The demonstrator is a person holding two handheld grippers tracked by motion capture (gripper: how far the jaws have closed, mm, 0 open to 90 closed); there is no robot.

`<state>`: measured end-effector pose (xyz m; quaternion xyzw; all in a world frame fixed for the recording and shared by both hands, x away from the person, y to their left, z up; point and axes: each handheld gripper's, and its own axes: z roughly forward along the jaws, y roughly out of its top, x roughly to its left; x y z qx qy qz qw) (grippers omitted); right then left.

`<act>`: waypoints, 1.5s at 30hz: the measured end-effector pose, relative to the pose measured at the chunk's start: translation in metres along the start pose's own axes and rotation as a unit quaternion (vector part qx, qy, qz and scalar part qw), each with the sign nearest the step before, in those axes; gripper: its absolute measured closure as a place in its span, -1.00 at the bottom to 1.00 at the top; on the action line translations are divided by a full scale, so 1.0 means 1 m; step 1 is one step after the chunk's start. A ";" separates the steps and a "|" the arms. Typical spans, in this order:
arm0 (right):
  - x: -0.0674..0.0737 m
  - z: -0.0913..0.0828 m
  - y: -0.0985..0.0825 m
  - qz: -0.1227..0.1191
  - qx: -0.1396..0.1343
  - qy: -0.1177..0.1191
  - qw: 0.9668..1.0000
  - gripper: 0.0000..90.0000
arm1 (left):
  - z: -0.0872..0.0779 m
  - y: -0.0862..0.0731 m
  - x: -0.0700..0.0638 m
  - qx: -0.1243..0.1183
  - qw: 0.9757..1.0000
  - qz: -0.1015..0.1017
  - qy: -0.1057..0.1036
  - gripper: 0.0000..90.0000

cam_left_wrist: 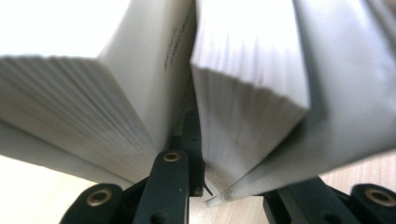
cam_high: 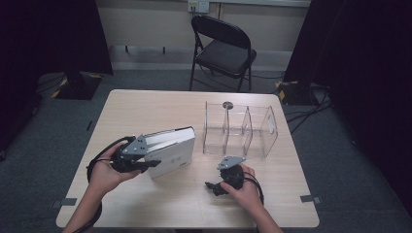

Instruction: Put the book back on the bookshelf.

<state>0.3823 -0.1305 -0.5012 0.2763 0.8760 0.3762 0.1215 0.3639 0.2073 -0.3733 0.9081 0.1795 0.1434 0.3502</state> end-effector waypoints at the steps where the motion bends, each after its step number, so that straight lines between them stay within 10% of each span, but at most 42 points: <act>1: 0.000 0.000 0.000 0.000 0.000 0.000 1.000 -0.78 | 0.000 0.000 0.000 0.000 1.000 0.000 0.000 0.69; 18: 0.000 0.000 0.001 0.004 0.001 -0.004 1.000 -0.78 | -0.005 -0.008 0.006 -0.014 0.998 -0.066 -0.008 0.69; 45: 0.001 -0.001 0.003 -0.002 0.009 0.007 1.000 -0.72 | -0.007 -0.022 0.008 -0.023 0.995 -0.096 -0.002 0.42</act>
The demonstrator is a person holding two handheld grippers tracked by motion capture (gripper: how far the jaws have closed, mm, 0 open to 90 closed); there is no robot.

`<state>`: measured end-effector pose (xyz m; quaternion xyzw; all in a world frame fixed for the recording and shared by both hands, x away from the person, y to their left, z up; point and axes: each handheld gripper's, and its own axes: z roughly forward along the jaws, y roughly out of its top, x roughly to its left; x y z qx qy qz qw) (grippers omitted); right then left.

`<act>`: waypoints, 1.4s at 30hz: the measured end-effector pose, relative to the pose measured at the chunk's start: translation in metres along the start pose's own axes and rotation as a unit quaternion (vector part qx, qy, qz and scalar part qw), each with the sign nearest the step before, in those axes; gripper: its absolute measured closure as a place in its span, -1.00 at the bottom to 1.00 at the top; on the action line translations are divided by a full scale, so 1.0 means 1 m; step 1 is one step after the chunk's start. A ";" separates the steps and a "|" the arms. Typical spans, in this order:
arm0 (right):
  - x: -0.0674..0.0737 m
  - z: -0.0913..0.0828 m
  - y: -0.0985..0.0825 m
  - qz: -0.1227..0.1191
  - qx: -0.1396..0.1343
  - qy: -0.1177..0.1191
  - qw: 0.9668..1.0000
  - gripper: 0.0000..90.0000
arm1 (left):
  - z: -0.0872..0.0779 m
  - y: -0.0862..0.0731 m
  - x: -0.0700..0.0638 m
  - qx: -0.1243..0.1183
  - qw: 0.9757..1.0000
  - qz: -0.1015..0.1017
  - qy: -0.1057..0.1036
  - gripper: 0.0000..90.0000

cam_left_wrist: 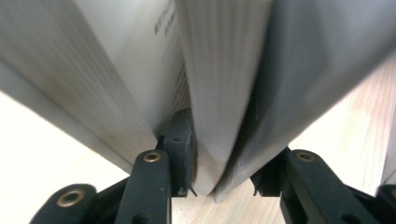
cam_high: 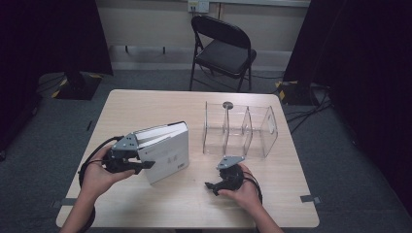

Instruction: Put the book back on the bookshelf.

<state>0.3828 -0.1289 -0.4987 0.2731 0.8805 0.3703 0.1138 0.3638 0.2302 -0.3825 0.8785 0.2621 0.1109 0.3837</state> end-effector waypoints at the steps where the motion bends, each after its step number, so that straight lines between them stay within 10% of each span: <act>1: 0.000 -0.001 0.000 0.005 0.004 0.003 1.000 -0.71 | 0.000 -0.001 0.000 0.000 1.000 -0.004 -0.001 0.41; 18: -0.001 -0.001 0.022 -0.044 0.039 0.063 0.996 -0.62 | -0.001 -0.016 -0.003 0.003 1.000 -0.016 0.010 0.22; 42: -0.008 -0.012 0.099 -0.097 0.044 0.113 0.988 -0.60 | 0.003 -0.029 -0.008 0.008 0.999 -0.021 0.032 0.08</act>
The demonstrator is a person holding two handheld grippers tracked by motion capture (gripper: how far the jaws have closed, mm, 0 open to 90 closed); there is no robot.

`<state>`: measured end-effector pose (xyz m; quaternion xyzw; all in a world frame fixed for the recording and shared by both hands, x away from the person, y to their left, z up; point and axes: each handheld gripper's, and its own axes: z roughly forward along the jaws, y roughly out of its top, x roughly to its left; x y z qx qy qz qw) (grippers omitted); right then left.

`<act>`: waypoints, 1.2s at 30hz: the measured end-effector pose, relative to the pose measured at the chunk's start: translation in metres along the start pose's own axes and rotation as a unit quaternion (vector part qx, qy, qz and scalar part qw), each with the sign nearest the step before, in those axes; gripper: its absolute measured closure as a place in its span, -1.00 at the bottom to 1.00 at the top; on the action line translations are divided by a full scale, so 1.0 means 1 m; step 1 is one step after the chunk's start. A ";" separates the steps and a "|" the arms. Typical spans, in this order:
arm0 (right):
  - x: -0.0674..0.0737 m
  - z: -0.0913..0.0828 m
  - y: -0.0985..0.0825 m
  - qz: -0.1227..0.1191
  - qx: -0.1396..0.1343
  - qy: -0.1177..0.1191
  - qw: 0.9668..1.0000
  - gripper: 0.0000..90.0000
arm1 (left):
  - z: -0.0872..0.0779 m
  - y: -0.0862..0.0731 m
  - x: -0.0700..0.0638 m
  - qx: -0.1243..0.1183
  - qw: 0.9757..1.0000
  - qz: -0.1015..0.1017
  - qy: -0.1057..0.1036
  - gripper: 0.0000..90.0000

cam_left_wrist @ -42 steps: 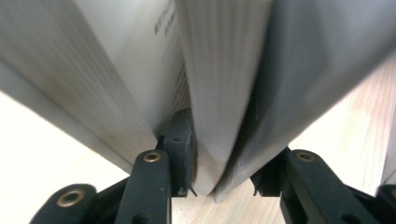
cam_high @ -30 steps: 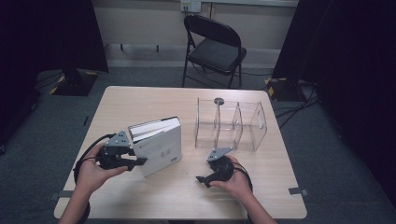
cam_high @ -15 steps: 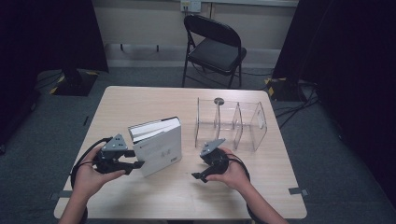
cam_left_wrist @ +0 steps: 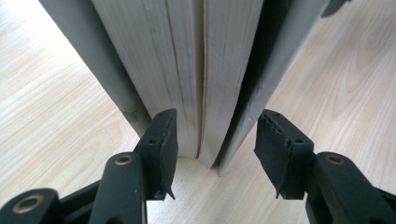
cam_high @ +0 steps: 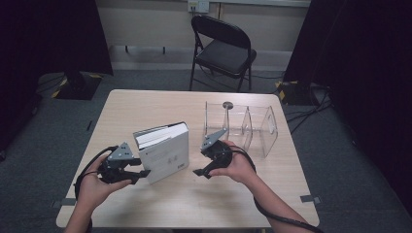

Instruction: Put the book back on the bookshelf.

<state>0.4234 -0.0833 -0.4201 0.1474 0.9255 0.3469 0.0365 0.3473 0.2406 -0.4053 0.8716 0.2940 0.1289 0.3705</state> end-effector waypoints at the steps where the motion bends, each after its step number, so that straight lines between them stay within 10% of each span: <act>1: -0.003 -0.003 0.006 -0.003 0.005 -0.002 1.000 -0.60 | 0.001 0.000 0.000 0.001 1.000 0.001 0.002 0.08; 36: -0.023 -0.038 0.075 -0.042 -0.004 0.024 0.999 -0.57 | 0.009 -0.018 0.000 0.010 1.000 -0.011 -0.005 0.03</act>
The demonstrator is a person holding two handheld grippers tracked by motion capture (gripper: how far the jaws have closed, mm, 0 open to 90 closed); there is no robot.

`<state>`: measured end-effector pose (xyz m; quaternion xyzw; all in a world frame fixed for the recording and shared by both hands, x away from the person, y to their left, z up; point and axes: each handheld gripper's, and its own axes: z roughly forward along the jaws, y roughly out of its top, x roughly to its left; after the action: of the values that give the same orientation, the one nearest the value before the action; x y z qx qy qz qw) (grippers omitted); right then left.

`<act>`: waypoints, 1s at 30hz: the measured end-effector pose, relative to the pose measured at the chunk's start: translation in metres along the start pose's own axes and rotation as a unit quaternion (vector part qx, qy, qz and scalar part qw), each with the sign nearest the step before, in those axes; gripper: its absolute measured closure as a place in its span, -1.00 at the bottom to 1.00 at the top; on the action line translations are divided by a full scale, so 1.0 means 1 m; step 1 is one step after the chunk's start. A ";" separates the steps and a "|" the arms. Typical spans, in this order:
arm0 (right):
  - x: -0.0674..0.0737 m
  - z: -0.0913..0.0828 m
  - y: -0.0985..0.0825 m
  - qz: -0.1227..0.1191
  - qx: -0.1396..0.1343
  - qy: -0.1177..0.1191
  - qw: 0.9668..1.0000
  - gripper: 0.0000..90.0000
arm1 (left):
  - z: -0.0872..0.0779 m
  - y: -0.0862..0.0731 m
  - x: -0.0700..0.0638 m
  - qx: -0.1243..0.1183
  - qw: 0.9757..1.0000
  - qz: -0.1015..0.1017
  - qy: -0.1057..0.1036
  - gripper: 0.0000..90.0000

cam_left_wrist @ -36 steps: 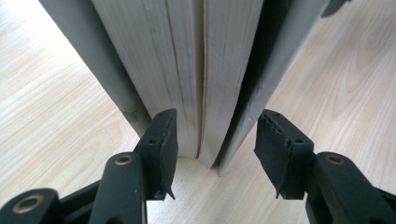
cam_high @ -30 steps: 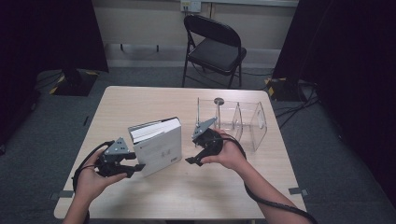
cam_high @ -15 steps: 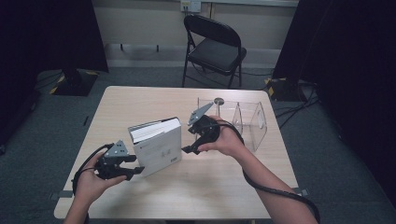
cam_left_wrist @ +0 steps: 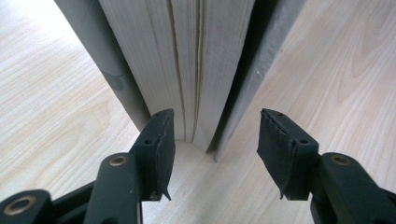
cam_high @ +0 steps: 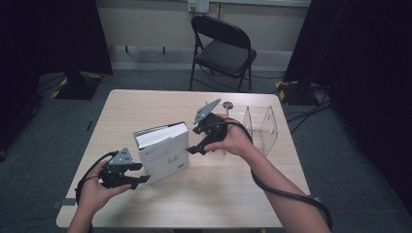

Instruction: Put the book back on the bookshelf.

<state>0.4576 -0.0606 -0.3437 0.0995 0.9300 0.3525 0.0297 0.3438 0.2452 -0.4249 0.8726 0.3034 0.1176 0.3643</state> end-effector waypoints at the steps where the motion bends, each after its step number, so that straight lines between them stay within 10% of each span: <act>1: 0.000 -0.001 0.004 -0.004 0.003 -0.002 1.000 -0.58 | 0.001 -0.001 0.000 0.002 1.000 -0.001 -0.005 0.02; 30: 0.002 0.011 0.051 -0.056 0.008 0.017 0.998 -0.58 | -0.004 -0.024 0.015 0.002 0.999 -0.040 0.005 -0.32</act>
<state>0.4651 -0.0161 -0.3180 0.0413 0.9373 0.3446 0.0329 0.3433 0.2695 -0.4392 0.8598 0.3399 0.1065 0.3659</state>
